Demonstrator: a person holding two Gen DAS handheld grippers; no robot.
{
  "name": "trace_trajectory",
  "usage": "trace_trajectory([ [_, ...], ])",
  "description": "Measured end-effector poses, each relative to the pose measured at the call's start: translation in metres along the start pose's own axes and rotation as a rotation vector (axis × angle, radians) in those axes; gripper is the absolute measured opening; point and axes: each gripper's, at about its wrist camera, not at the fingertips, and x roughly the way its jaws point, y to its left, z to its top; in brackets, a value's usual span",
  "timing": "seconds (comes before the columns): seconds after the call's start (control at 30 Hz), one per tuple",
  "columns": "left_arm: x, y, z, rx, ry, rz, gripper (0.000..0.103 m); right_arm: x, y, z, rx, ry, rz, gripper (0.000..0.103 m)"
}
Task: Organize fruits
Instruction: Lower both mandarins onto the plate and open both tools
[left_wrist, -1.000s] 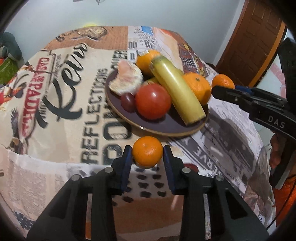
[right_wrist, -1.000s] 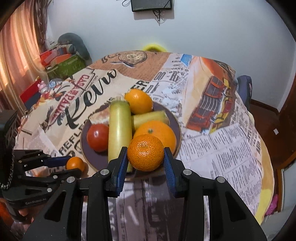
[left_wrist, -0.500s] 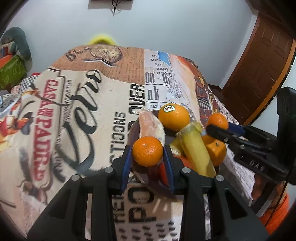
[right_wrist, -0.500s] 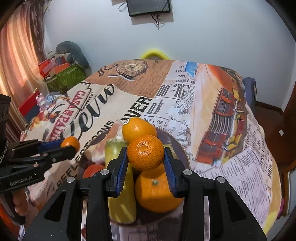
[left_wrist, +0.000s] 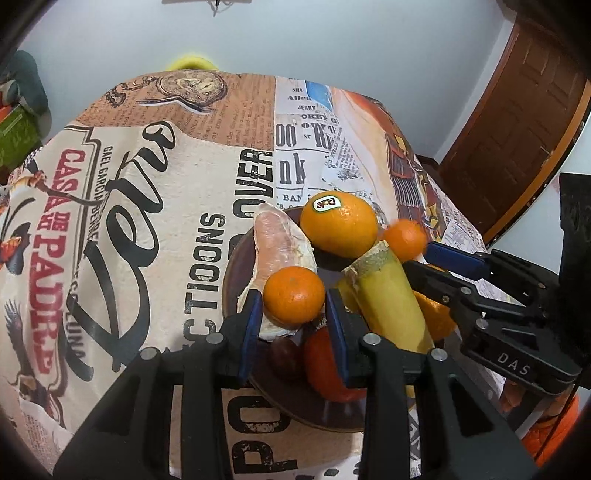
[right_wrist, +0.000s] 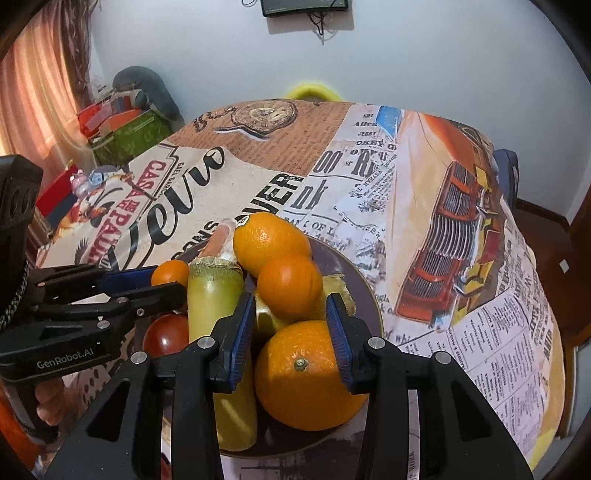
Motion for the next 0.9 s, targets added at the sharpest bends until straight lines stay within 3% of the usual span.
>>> trace_trajectory([
  [0.53, -0.018, 0.000, 0.001, -0.009, -0.046, -0.004, 0.034, -0.005, -0.006, 0.000, 0.033, -0.014, 0.020, 0.037],
  [0.67, -0.026, -0.001, 0.001, -0.007, -0.064, 0.004, 0.038, -0.009, -0.007, 0.001, 0.036, -0.021, 0.012, 0.037],
  [0.9, -0.050, -0.006, -0.009, 0.024, -0.080, 0.031, 0.040, -0.036, -0.001, -0.005, 0.032, -0.043, -0.007, 0.037],
])
